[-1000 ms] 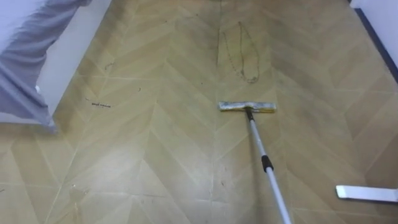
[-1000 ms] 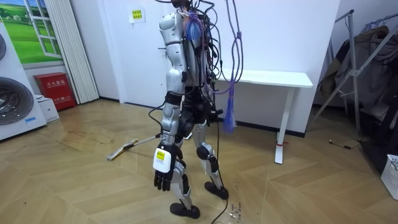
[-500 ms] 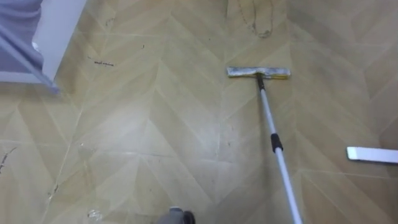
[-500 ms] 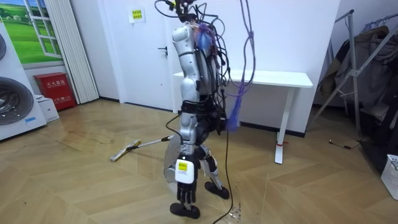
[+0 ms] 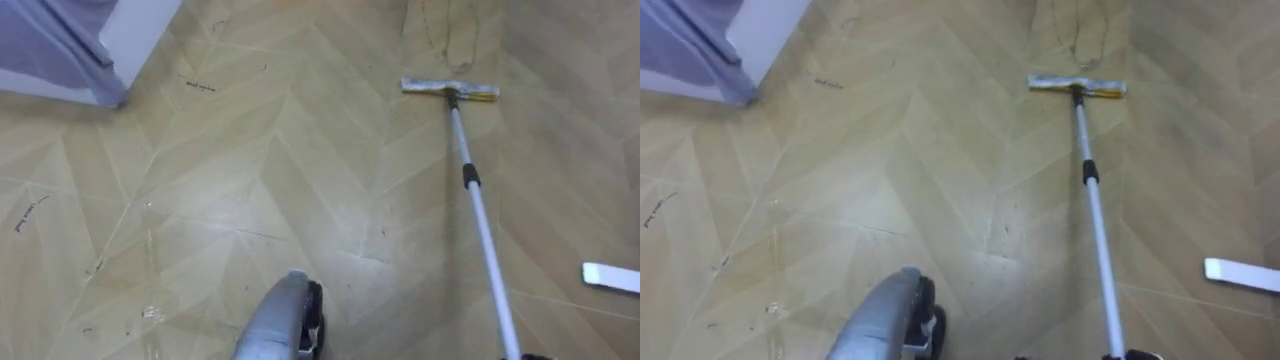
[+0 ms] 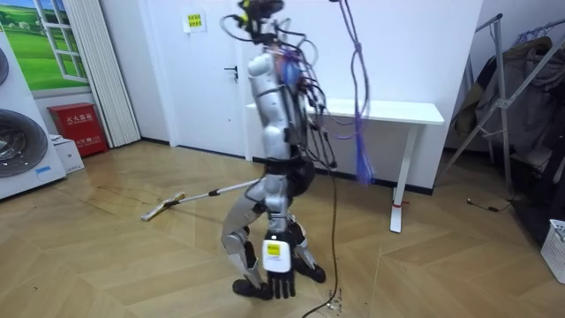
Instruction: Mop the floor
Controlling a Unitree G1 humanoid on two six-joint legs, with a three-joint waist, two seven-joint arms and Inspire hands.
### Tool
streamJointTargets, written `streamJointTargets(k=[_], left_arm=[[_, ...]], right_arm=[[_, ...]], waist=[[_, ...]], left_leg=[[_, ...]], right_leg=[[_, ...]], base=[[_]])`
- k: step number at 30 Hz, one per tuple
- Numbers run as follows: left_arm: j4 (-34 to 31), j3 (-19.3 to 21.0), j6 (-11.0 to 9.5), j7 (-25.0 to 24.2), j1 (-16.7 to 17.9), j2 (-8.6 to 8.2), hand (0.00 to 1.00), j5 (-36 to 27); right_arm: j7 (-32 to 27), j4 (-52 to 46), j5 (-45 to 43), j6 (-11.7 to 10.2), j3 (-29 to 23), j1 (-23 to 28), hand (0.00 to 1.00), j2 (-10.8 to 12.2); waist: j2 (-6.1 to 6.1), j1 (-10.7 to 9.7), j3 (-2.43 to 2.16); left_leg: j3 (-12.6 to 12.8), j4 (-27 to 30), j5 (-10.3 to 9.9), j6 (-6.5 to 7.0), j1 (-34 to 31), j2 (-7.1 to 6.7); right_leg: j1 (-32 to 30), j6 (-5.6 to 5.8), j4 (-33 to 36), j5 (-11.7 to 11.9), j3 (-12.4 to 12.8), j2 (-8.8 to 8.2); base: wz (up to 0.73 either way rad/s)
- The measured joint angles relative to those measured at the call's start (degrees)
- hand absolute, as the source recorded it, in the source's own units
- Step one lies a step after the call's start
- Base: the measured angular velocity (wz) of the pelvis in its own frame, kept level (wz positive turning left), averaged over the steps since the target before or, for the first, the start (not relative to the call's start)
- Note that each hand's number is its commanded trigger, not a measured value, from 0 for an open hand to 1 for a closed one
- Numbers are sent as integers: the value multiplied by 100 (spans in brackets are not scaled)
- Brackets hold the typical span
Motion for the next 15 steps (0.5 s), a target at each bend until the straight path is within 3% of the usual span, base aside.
streamJointTargets(k=[1, 3, 5, 6, 7, 9, 11, 12, 13, 14, 15], left_arm=[[1, 13, 4, -1, -13, -2, 0, 2], [-46, 83, 18, 12, -76, -6, 0, 54], [-388, 125, -99, 85, -39, -9, 0, 90], [-464, 137, -125, 103, -38, -8, 0, 86], [-576, 138, -167, 190, -40, -9, 0, 84], [-690, 126, -242, 330, -49, -7, 0, 89], [-739, 26, -253, 432, -54, -51, 0, 78], [-733, -14, -240, 446, -54, -65, 0, 76], [-722, -51, -208, 456, -48, -101, 0, 80], [-671, -51, -165, 464, -44, -158, 0, 86], [-646, -50, -128, 476, -36, -182, 0, 84]], right_arm=[[30, 67, 133, -59, 10, 130, 100, -45], [76, 114, 73, -52, 82, 486, 100, -185], [-20, 117, 41, 27, 137, 1042, 100, -285], [-32, 116, 46, 43, 178, 1133, 100, -275], [-48, 113, 54, 49, 183, 1268, 100, -227], [-132, 99, 56, 74, 179, 1370, 100, -110], [-307, 62, 60, 93, 221, 1425, 100, 50], [-336, 52, 52, 100, 224, 1418, 100, 86], [-374, 50, 19, 159, 223, 1379, 100, 145], [-410, 44, 13, 228, 208, 1319, 100, 160], [-432, 43, 14, 256, 195, 1285, 100, 159]], waist=[[8, -88, 0], [55, -263, -13], [212, -260, -37], [249, -262, -50], [310, -298, -73], [373, -437, -46], [401, -533, -43], [403, -548, -43], [399, -547, -33], [407, -540, -30], [398, -532, -25]], left_leg=[[25, -106, -80, 141, 93, -148], [84, -99, -280, 339, 263, -406], [106, -41, -555, 518, 471, -517], [98, -46, -616, 526, 500, -517], [57, -66, -705, 539, 526, -519], [55, -153, -762, 587, 587, -520], [50, -342, -827, 562, 706, -495], [45, -389, -836, 547, 737, -487], [27, -444, -901, 502, 825, -474], [-9, -437, -1004, 458, 952, -469], [-33, -433, -1061, 429, 1045, -470]], right_leg=[[107, 93, -134, 50, 61, -74], [-18, 145, 341, 387, 402, -151], [-453, 194, 1277, 1425, 962, -38], [-580, 184, 1422, 1627, 1059, 22], [-883, 224, 1588, 1713, 1134, 148], [-1400, 213, 1552, 1673, 1121, 276], [-2011, 189, 606, 1660, 1130, 573], [-2107, 166, 246, 1674, 1121, 630], [-2217, 78, -505, 1760, 1116, 732], [-2248, -61, -930, 2025, 1095, 815], [-2189, -140, -966, 2122, 1057, 822]], base=[[31], [41], [10], [-21], [-13], [0], [-6], [-9], [0], [0], [5]])
